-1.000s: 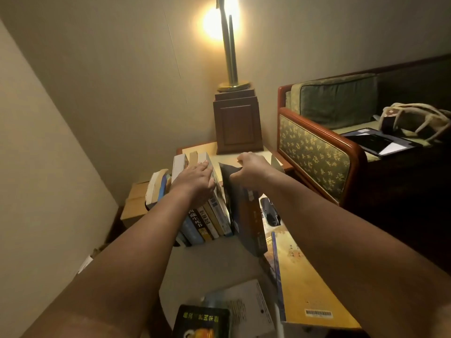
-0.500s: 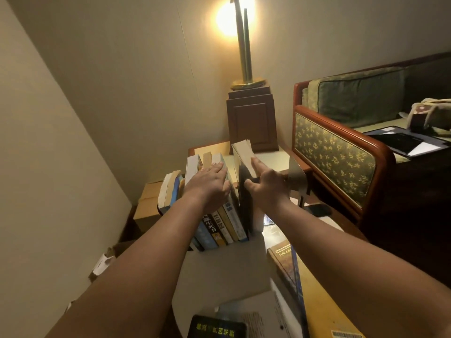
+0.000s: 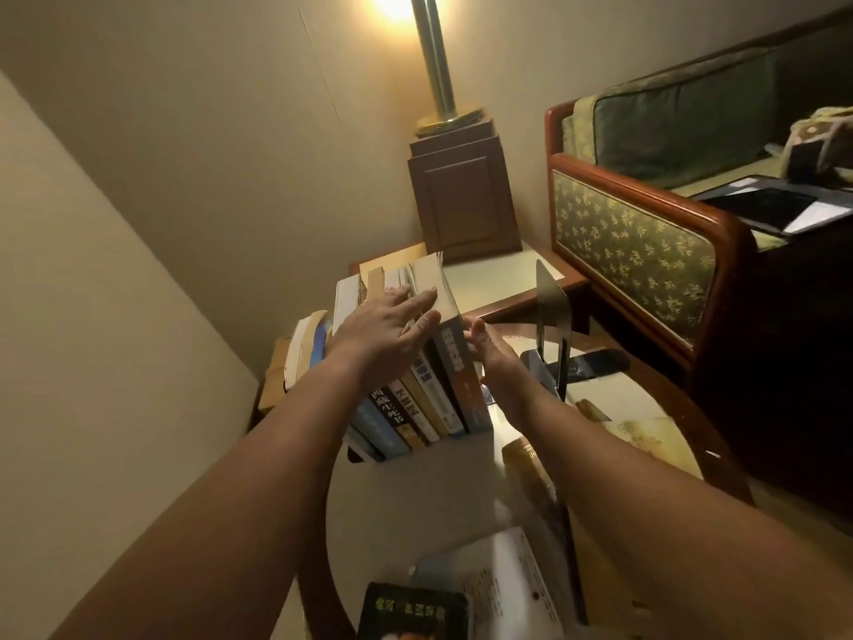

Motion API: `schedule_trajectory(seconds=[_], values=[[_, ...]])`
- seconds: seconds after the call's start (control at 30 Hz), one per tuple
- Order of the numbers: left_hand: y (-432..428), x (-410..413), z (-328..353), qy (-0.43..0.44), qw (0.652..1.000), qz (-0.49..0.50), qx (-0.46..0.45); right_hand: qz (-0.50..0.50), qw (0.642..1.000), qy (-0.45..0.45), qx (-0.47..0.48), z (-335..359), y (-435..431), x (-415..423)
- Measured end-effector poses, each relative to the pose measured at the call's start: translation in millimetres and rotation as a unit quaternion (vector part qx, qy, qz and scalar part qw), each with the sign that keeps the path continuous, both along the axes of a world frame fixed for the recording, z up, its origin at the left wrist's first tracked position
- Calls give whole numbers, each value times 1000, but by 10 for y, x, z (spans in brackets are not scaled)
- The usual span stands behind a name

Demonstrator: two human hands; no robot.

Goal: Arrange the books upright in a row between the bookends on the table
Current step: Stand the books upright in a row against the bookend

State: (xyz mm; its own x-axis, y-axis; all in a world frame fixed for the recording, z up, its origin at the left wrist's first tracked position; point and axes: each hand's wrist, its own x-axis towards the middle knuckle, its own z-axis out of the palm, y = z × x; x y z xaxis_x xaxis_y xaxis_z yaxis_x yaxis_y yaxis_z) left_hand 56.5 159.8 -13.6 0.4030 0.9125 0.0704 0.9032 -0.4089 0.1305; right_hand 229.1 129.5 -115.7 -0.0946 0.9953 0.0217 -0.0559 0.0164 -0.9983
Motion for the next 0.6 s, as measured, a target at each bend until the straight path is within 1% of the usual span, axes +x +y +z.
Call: schedule_trajectory(seconds=[0.07,0.17,0.23,0.4,0.5,0.53,0.6], values=[[-30,54,8,-1,1000,4,3,6,998,16,-58,-122,97,14],[-65,147,19,-17,1000,8,15,24,989,15,-144,-312,248,-13],[-44,159,16,-27,1000,2,16,35,984,12,-172,-386,280,-50],[21,187,76,-65,997,-2,-33,26,990,-5,-142,-447,283,-45],[121,385,137,-35,999,18,19,34,991,-8,-131,-490,253,-22],[150,453,144,-22,999,26,24,35,990,-7,-134,-502,247,-28],[212,538,100,-5,999,48,8,34,989,-1,-146,-518,260,-54]])
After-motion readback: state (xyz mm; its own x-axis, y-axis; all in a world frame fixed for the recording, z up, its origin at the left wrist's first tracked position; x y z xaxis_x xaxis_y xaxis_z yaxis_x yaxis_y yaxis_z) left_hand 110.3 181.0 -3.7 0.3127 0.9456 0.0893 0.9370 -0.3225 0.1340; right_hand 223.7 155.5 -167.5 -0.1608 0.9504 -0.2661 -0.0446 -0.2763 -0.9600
